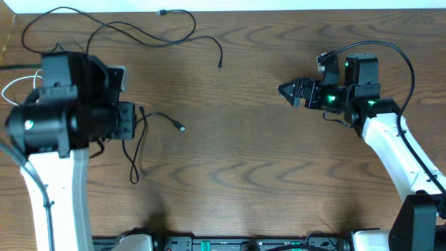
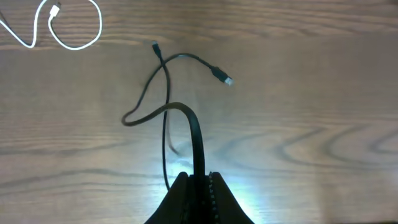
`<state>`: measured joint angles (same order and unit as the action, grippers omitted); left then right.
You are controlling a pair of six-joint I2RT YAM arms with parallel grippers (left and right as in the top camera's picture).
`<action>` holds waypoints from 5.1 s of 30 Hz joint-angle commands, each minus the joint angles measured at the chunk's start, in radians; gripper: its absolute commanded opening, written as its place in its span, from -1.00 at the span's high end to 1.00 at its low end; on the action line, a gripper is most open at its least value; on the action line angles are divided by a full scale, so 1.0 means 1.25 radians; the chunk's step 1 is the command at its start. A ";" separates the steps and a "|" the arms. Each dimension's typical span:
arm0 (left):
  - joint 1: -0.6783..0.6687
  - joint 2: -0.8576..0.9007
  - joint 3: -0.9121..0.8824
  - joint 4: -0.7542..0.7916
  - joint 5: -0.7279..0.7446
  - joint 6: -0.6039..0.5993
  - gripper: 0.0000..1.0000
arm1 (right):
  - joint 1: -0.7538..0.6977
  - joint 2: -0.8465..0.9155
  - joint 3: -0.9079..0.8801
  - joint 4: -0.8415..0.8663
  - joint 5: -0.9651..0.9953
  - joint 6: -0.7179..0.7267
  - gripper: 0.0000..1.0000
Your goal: Untangle cables
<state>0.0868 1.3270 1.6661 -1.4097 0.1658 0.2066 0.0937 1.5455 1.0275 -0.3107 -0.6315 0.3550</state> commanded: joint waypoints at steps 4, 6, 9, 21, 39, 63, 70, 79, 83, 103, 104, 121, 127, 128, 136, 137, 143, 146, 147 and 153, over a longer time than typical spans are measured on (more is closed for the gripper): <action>0.081 0.078 -0.012 0.047 -0.050 -0.002 0.85 | 0.000 -0.001 0.005 0.000 0.001 -0.013 -0.99; 0.120 0.107 -0.012 0.060 -0.081 -0.002 0.85 | 0.000 -0.001 0.005 -0.002 0.001 -0.013 -0.99; 0.180 0.152 -0.012 0.077 -0.107 -0.028 0.85 | 0.000 -0.001 0.005 -0.006 0.001 -0.031 -0.99; 0.413 0.342 -0.012 0.143 -0.123 -0.062 0.85 | 0.000 -0.001 0.005 -0.018 0.032 -0.046 -0.99; 0.582 0.502 -0.012 0.577 -0.441 -0.051 0.85 | 0.000 -0.001 0.005 -0.018 0.067 -0.045 -0.99; 0.639 0.502 0.010 0.695 0.322 -0.062 -0.85 | 0.000 -0.001 0.005 -0.033 0.067 -0.036 -0.99; 0.598 0.504 0.002 0.619 0.629 -0.062 -0.94 | 0.000 -0.001 0.005 -0.034 0.063 -0.027 -0.99; 0.442 0.505 -0.045 0.562 0.164 -0.183 -0.94 | 0.010 -0.001 0.005 -0.035 0.063 -0.027 -0.99; 0.383 0.505 -0.047 0.568 0.119 -0.219 -0.96 | 0.011 -0.001 0.005 -0.048 0.063 -0.021 -0.99; 0.254 0.608 -0.076 0.646 0.040 -0.523 -0.72 | 0.016 -0.001 0.005 -0.054 0.063 0.023 -0.99; 0.249 0.614 -0.076 0.653 0.032 -0.525 -0.66 | 0.016 -0.001 0.005 -0.055 0.063 0.027 -0.98; 0.235 0.661 -0.076 0.695 -0.059 -0.473 -0.43 | 0.016 -0.001 0.005 -0.063 0.063 0.036 -0.99; 0.235 0.674 -0.077 0.677 -0.059 -0.383 -0.31 | 0.018 -0.001 0.005 -0.063 0.064 0.035 -0.99; 0.235 0.674 -0.078 0.675 -0.059 -0.365 -0.30 | 0.018 -0.001 0.005 -0.063 0.064 0.035 -0.99; 0.235 0.673 -0.078 0.631 -0.059 -0.337 0.85 | 0.019 -0.001 0.005 -0.063 0.064 0.035 -0.99; 0.236 0.669 -0.078 0.613 -0.059 -0.337 0.85 | 0.020 -0.001 0.005 -0.063 0.064 0.035 -0.98; 0.246 0.626 -0.078 0.520 -0.068 -0.345 0.85 | 0.020 -0.001 0.005 -0.063 0.064 0.035 -0.99; 0.262 0.591 -0.078 0.435 -0.114 -0.386 0.85 | 0.021 -0.001 0.005 -0.066 0.064 0.035 -0.98; 0.268 0.584 -0.078 0.414 -0.123 -0.386 0.85 | 0.021 -0.001 0.005 -0.067 0.064 0.034 -0.99; 0.304 0.574 -0.078 0.299 -0.131 -0.385 0.85 | 0.021 -0.001 0.005 -0.066 0.064 0.032 -0.99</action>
<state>0.4397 2.0628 1.5723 -0.9871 0.0372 -0.2623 0.1135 1.5455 1.0275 -0.3923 -0.5488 0.3904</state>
